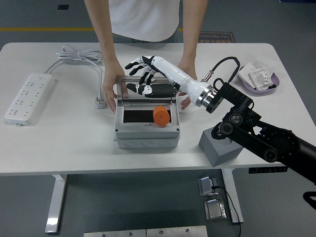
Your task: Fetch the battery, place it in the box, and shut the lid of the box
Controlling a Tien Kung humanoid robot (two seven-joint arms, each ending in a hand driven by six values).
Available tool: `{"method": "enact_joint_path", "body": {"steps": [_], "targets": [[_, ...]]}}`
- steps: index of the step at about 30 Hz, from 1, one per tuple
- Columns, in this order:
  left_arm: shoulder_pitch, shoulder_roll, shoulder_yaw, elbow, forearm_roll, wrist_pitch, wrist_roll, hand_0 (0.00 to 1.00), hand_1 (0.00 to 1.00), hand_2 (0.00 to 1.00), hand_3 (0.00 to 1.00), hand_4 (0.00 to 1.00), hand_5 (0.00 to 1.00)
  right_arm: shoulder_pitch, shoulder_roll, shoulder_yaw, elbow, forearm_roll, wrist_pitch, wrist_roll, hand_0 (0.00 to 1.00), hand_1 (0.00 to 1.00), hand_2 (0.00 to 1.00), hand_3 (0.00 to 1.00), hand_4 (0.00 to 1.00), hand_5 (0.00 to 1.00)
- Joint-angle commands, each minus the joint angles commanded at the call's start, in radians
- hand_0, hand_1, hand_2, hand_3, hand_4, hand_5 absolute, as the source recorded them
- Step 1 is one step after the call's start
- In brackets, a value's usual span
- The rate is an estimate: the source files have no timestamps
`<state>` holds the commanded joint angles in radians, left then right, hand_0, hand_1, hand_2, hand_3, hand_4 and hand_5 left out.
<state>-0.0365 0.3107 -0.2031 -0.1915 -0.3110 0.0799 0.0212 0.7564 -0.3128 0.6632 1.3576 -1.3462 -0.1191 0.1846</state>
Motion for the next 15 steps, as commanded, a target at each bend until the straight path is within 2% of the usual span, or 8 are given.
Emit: {"method": "enact_joint_path", "body": {"steps": [4, 11, 12, 15], "targets": [[-0.001, 0.001, 0.008, 0.000, -0.009, 0.000, 0.000, 0.639, 0.708, 0.652, 0.636, 0.715, 0.145, 0.021, 0.000, 0.025, -0.009, 0.001, 0.003, 0.001, 0.360, 0.435, 0.636, 0.733, 0.806, 0.523], [-0.004, 0.002, 0.030, 0.000, -0.029, -0.002, 0.001, 0.638, 0.708, 0.650, 0.634, 0.710, 0.129, 0.104, 0.023, -0.006, -0.144, 0.020, 0.019, 0.008, 0.342, 0.433, 0.637, 0.733, 0.804, 0.519], [-0.005, 0.003, 0.035, 0.001, -0.034, -0.002, 0.001, 0.636, 0.707, 0.648, 0.633, 0.709, 0.103, 0.117, 0.027, -0.016, -0.165, 0.022, 0.022, 0.008, 0.383, 0.458, 0.641, 0.727, 0.799, 0.526], [-0.007, 0.004, 0.047, 0.001, -0.046, -0.002, 0.001, 0.636, 0.707, 0.648, 0.633, 0.709, 0.103, 0.148, 0.039, -0.041, -0.231, 0.027, 0.032, 0.007, 0.383, 0.458, 0.641, 0.727, 0.799, 0.526]]}}
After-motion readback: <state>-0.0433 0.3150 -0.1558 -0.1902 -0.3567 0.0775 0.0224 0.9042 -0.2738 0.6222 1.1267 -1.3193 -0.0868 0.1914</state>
